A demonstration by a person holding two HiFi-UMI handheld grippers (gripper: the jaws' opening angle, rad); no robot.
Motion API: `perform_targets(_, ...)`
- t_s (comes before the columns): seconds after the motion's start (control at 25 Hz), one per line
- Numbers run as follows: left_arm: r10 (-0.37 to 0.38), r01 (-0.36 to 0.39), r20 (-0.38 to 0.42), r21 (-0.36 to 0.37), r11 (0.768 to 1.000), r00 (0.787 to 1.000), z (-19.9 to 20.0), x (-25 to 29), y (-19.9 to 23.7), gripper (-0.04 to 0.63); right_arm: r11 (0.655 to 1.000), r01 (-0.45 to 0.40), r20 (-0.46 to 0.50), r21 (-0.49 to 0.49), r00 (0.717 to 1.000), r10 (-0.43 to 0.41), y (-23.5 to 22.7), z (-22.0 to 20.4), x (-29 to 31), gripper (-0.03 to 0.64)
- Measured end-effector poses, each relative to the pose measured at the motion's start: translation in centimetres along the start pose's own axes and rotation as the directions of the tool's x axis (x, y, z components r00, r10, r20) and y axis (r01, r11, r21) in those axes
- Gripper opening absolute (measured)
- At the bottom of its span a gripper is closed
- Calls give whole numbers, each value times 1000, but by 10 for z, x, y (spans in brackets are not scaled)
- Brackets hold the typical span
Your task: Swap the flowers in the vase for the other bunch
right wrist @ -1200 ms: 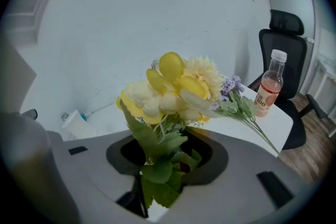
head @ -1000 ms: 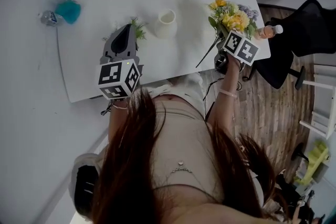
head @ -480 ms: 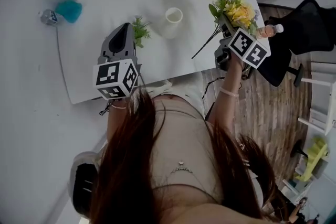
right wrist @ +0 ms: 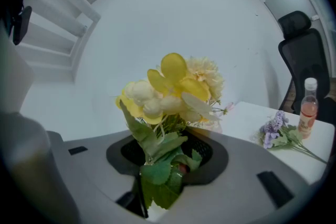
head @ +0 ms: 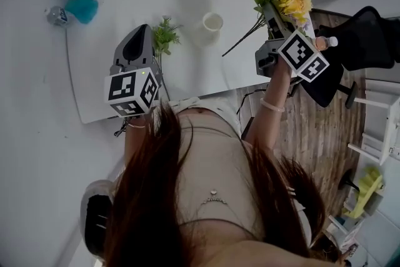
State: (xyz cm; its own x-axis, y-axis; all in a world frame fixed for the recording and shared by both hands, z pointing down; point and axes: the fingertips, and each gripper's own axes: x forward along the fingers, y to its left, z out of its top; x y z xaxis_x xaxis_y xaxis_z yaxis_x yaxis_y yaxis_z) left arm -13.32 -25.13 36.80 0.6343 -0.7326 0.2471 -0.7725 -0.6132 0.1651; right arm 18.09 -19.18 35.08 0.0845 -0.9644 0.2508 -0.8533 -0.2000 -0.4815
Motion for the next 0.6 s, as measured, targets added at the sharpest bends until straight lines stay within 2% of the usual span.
perform_targets(0.2,-6,6,-8,-14,1000,1000,0,2,7,3,998,-60,80,25,995,58,20,25,3,179)
perform_targets(0.6,-11,11,0,-33,999,1000,-6,-3,15,3,995,-91,213,32,974,82,37,49,-2,179)
